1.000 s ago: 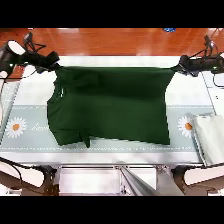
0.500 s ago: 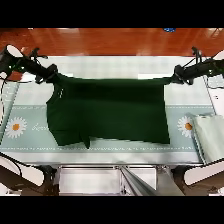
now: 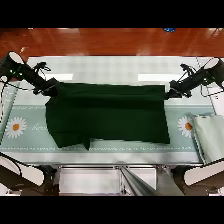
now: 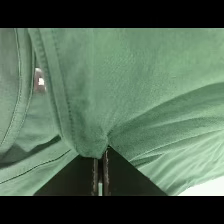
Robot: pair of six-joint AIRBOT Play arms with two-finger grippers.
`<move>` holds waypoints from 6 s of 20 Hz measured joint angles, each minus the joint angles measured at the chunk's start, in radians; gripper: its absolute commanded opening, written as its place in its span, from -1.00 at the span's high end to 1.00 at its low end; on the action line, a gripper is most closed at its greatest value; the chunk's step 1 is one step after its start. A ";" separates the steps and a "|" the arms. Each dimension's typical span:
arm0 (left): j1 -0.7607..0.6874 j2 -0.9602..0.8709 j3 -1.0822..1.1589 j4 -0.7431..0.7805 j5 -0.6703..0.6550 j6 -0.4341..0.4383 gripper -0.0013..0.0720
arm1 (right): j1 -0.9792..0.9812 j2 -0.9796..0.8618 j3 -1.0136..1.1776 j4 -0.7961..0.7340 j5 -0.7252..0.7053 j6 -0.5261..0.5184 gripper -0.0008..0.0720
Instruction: Fold the shirts.
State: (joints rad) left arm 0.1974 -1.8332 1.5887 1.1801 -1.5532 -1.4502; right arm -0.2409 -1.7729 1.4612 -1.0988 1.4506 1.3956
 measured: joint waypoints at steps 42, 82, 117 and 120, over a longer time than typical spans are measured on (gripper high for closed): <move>0.484 0.715 -1.102 -0.090 0.160 0.099 -0.43 | -0.164 0.852 -0.889 0.241 -0.328 -0.155 -0.16; 0.177 0.730 -1.038 -0.243 0.267 0.156 0.91 | -0.226 0.662 -0.967 0.318 -0.213 -0.264 0.92; 0.191 0.288 -0.073 -0.340 0.117 0.046 -0.42 | -0.307 0.316 -0.212 0.315 -0.219 -0.117 -0.17; 0.159 0.521 -0.247 -0.340 0.206 0.096 -0.42 | -0.325 0.363 -0.295 0.215 -0.292 -0.068 -0.17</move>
State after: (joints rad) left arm 0.3565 -1.3121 1.3415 0.8402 -1.3468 -1.3540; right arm -0.5663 -1.4097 1.1664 -0.8837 1.1584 1.3277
